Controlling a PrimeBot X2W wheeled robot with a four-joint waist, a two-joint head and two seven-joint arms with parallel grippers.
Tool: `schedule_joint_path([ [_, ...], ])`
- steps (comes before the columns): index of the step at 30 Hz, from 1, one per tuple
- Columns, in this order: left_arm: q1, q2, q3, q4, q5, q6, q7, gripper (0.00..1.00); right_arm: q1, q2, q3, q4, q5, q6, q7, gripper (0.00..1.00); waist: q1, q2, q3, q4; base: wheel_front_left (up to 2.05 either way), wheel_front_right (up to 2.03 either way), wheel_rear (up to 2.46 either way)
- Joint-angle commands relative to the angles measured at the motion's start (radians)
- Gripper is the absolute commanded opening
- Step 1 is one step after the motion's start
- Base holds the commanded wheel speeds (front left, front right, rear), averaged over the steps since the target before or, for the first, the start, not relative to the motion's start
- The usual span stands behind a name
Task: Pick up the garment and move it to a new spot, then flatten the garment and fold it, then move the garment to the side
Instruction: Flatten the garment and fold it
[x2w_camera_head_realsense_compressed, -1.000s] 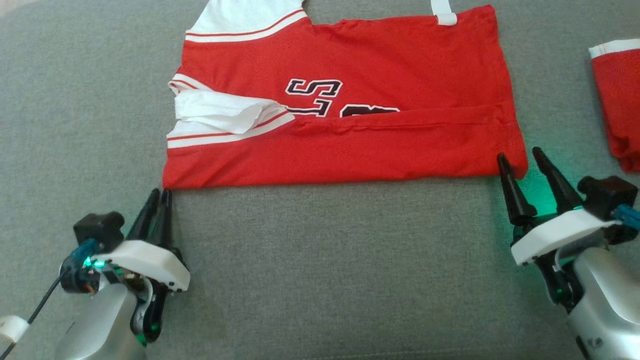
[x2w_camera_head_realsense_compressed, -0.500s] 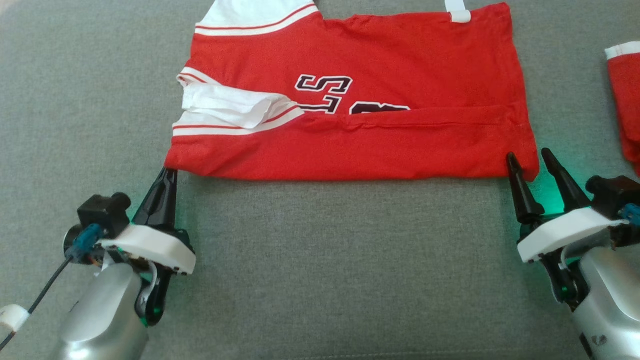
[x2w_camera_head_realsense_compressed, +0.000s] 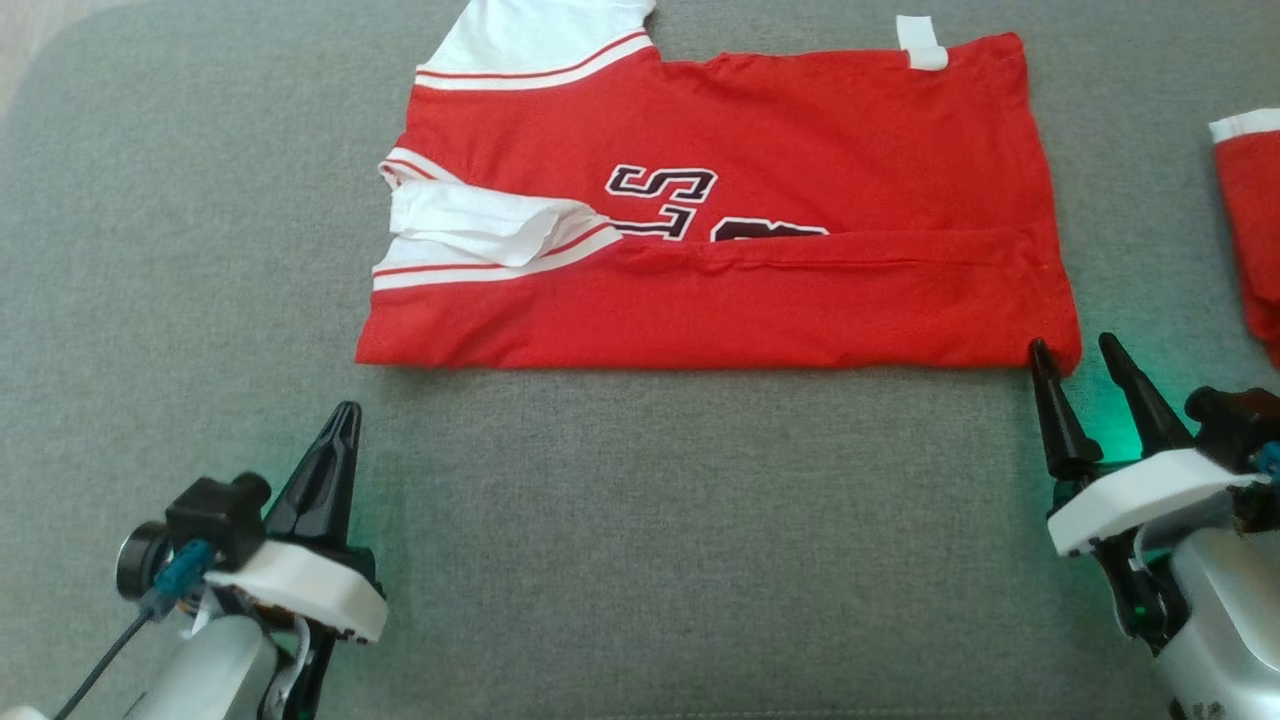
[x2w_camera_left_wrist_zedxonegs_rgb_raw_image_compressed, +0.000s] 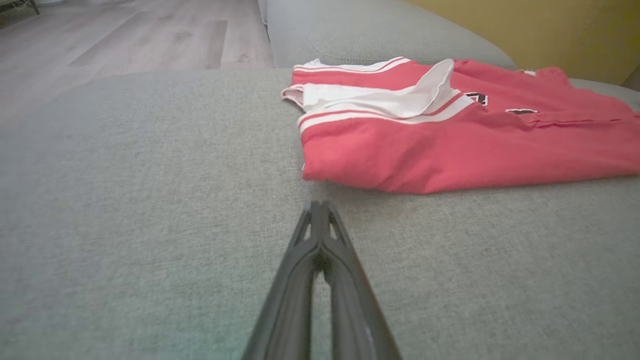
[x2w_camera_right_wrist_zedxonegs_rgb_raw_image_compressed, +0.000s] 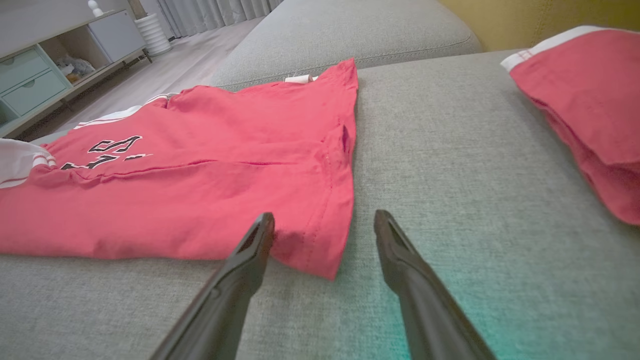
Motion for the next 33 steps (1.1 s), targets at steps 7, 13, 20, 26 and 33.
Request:
schedule_joint_path([
  [7, -0.053, 0.026, 0.062, -0.111, -0.002, 0.061, 0.003, 1.0, -0.012, -0.017, 0.016, -0.019, 0.011, -0.001, -0.011, 1.0, 0.0001, 0.0, 0.024, 0.019, 0.0, 0.0, 0.0],
  [13, -0.139, -0.002, 0.049, -0.073, -0.011, 0.054, 0.052, 1.0, -0.045, -0.017, 0.049, -0.011, 0.017, -0.001, -0.011, 1.0, 0.0001, 0.0, 0.046, 0.002, 0.0, 0.0, 0.0],
  [20, -0.172, -0.021, 0.061, 0.063, -0.047, 0.067, 0.103, 1.0, -0.066, -0.014, 0.071, -0.003, 0.028, -0.001, -0.011, 1.0, 0.0001, 0.0, 0.057, -0.027, 0.0, 0.0, 0.0],
  [26, -0.175, -0.032, 0.058, 0.13, -0.06, 0.082, 0.129, 1.0, -0.067, -0.016, 0.071, -0.001, 0.033, -0.001, -0.011, 1.0, 0.0001, 0.0, 0.06, -0.031, 0.0, 0.0, 0.0],
  [33, -0.185, -0.047, 0.037, 0.137, -0.079, 0.007, 0.107, 0.0, -0.073, -0.016, 0.064, 0.012, 0.035, -0.001, -0.011, 1.0, 0.0001, 0.0, 0.06, -0.01, 0.0, 0.0, 0.0],
])
